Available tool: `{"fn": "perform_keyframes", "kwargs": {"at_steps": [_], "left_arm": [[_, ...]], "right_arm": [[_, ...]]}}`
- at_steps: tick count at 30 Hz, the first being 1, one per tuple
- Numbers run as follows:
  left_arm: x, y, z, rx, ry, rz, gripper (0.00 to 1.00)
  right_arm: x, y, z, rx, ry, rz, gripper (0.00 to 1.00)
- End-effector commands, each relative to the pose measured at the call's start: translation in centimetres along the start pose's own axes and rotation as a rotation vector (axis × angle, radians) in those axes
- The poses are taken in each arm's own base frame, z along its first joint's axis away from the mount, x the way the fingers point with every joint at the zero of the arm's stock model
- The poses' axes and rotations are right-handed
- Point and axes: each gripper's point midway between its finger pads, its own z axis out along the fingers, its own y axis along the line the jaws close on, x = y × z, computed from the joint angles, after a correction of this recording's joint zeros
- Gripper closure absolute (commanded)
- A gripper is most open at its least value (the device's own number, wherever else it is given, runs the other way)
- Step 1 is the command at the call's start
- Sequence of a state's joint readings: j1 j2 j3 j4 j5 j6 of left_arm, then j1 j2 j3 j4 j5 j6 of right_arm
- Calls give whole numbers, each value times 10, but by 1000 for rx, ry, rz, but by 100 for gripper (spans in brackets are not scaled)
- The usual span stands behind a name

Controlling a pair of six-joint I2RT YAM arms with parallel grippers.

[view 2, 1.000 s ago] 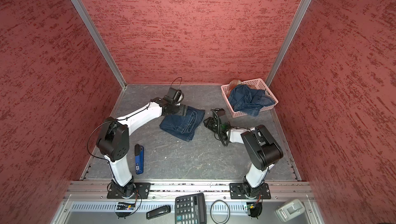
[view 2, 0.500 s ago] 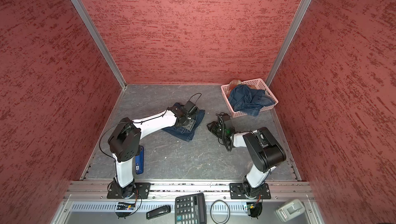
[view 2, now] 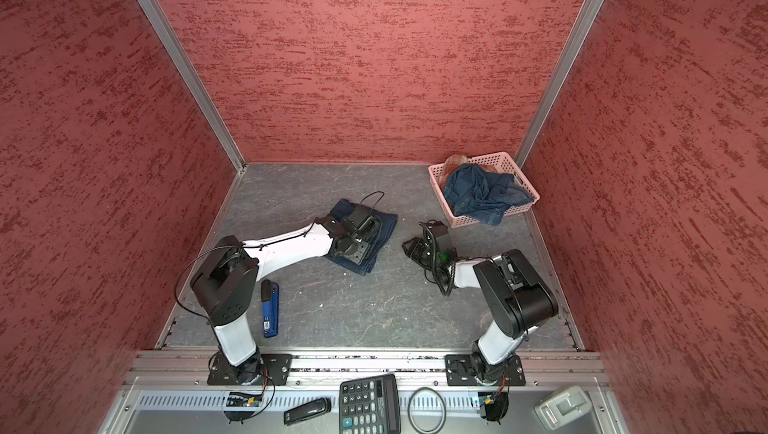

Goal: Fold and stack the skirts

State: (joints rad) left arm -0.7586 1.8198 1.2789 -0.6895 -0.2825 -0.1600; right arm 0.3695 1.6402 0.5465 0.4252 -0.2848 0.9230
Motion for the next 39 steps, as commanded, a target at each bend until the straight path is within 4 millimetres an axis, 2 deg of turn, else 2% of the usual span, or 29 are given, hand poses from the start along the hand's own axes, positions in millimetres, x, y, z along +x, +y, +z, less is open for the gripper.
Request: {"fn": "perform_keyframes", "kwargs": {"at_steps": [1, 6, 11, 16, 20, 24, 25, 26, 31, 39], "left_arm": [[-9, -4, 1, 4, -31, -5, 36], [-16, -10, 13, 3, -9, -2, 36], [-10, -14, 26, -4, 25, -4, 38], [-4, -15, 35, -11, 46, -6, 45], [-9, -18, 41, -9, 44, -19, 59], [-21, -24, 45, 2, 39, -21, 91], [-23, -24, 46, 0, 38, -20, 98], [-25, -24, 45, -1, 33, -20, 100], [-35, -20, 37, 10, 5, -31, 100], [-42, -10, 19, 38, -44, -70, 100]], "right_arm": [[0, -8, -5, 34, -12, -3, 48], [-2, -5, -6, 32, -18, -12, 48], [-2, -3, -6, 25, -15, -11, 48], [-2, -5, -6, 31, -13, -19, 48], [-1, -5, -4, 31, -9, -20, 48], [-2, -4, -3, 37, -12, -29, 48], [-2, -4, -3, 37, -13, -29, 48], [-2, -2, -3, 33, -12, -31, 48], [0, 13, 2, 6, -1, -48, 52], [11, 46, 31, -61, 39, -55, 57]]}}
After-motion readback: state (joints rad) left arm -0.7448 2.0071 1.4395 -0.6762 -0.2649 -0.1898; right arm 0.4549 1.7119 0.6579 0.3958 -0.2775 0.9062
